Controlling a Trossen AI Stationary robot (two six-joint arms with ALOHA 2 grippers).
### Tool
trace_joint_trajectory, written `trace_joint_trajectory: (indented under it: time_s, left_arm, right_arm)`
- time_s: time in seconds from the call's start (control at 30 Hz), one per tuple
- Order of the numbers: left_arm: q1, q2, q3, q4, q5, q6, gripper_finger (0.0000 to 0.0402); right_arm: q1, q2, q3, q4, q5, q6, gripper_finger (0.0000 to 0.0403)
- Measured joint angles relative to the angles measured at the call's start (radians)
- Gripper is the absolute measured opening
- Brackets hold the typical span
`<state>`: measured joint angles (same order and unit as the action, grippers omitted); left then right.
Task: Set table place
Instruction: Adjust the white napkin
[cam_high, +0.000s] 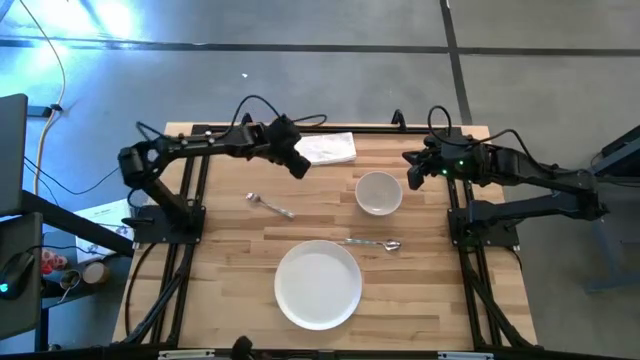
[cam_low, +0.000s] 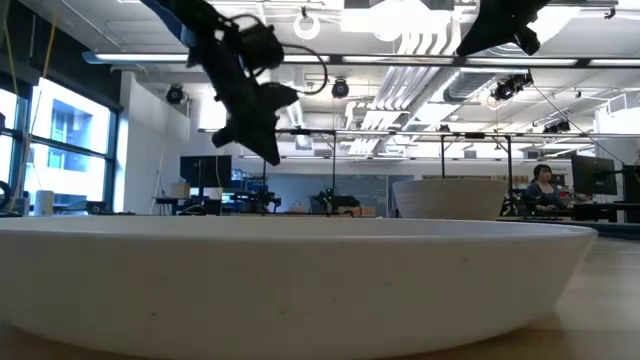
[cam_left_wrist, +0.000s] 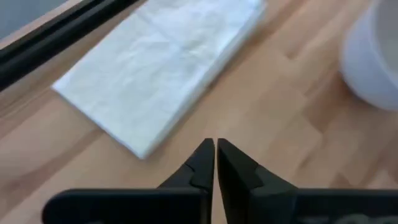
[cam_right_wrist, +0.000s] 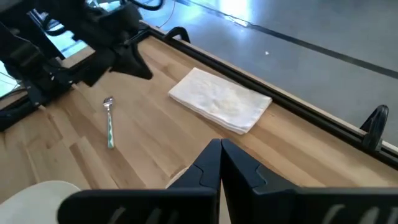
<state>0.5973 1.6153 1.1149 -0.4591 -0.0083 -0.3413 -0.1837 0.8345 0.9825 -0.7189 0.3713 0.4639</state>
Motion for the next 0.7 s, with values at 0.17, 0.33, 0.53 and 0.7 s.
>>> trace_joint_trajectory:
  time_s: [0.17, 0.33, 0.53, 0.7]
  left_arm:
    - [0.031, 0.113, 0.043, -0.027, 0.030, 0.045, 0.0001]
    - [0.032, 0.265, 0.192, -0.149, -0.011, 0.134, 0.0000]
    - [0.039, 0.421, 0.412, -0.361, -0.094, 0.265, 0.0000]
    - [0.048, 0.473, 0.470, -0.465, -0.093, 0.310, 0.0000]
  right_arm:
    - [0.000, 0.007, 0.000, 0.001, 0.016, 0.002, 0.0001]
    - [0.000, 0.012, 0.000, 0.003, 0.016, 0.008, 0.0001]
    - [0.001, 0.013, 0.000, 0.004, 0.013, 0.010, 0.0001]
    - [0.001, 0.013, 0.000, 0.004, 0.013, 0.009, 0.0001]
